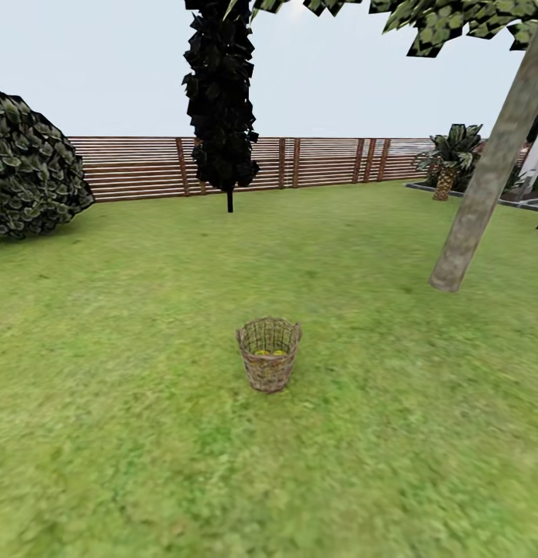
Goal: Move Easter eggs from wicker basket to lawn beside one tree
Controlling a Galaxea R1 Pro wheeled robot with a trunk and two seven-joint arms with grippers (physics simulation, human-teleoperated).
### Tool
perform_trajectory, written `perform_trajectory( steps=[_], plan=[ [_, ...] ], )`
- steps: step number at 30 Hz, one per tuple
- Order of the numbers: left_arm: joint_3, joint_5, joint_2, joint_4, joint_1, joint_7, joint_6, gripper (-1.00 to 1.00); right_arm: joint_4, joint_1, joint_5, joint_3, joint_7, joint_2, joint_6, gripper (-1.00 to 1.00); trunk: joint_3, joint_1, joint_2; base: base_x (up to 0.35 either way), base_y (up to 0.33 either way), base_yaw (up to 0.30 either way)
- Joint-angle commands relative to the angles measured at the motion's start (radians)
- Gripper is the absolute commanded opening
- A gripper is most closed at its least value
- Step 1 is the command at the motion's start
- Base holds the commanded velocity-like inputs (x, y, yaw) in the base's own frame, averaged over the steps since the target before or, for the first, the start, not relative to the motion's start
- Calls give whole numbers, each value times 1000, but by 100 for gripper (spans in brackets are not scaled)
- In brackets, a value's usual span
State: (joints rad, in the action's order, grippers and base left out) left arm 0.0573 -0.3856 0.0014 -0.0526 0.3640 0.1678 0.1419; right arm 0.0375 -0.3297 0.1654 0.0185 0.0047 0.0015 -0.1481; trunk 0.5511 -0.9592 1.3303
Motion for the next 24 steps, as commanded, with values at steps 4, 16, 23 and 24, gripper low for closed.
perform_trajectory(
  steps=[4,16,23,24],
  plan=[
    [8,-6,0,4,1,4,2,100,1,-2,0,0,1,-1,-6,100,1,-1,0,181,0,0],
    [12,-3,158,260,33,11,39,100,-146,-184,-7,-6,-132,-10,372,100,1,-1,0,3,0,0],
    [12,0,221,382,177,13,237,100,-189,-382,-10,-8,-150,-12,431,100,1,-1,0,0,0,0],
    [12,1,222,417,195,13,267,100,-190,-408,-11,-9,-152,-13,433,100,1,-1,0,0,0,0]
  ],
)
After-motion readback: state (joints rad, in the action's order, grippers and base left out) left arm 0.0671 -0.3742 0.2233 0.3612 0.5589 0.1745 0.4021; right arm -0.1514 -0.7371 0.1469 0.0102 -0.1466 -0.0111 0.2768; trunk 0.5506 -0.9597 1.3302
